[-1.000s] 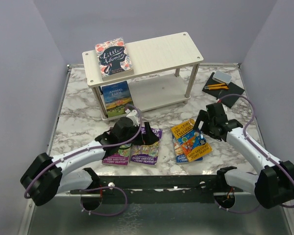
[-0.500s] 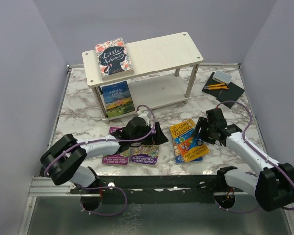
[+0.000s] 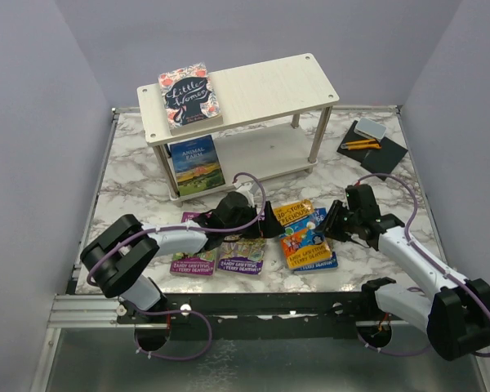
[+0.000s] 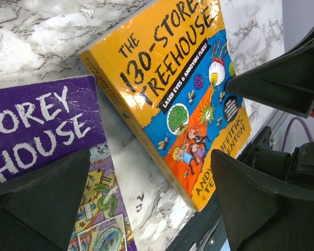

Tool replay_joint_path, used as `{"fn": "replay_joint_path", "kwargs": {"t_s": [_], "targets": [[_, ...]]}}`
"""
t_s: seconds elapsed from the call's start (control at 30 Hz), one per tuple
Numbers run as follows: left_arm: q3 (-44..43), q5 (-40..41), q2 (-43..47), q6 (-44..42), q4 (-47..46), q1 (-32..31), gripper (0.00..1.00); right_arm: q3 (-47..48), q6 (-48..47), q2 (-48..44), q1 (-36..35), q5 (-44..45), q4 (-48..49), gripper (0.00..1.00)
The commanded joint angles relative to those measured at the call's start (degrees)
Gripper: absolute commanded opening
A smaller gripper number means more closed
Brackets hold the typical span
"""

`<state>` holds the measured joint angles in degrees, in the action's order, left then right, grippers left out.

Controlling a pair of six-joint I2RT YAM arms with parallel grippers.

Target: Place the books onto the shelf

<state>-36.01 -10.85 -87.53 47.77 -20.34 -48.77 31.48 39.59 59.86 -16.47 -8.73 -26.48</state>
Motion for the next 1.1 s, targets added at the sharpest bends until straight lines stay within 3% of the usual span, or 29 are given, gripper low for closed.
{"fn": "replay_joint_path", "kwargs": {"t_s": [0.0, 0.47, 1.07], "targets": [[-0.3, 1.5, -2.8, -0.5, 1.6, -0.3, 0.99, -1.8, 2.4, 0.2, 0.2, -5.3, 4.0, 0.36], [-1.6, -3.2, -9.4, 3.8, 2.5, -0.8, 0.99, -5.0, 7.0, 0.3, 0.1, -7.7, 8.4, 0.31], [-5.4, -2.5, -15.1, 4.7, 5.8, -4.1, 0.99, -8.3, 9.1, -6.5, 0.2, -4.6, 5.4, 0.30]]}}
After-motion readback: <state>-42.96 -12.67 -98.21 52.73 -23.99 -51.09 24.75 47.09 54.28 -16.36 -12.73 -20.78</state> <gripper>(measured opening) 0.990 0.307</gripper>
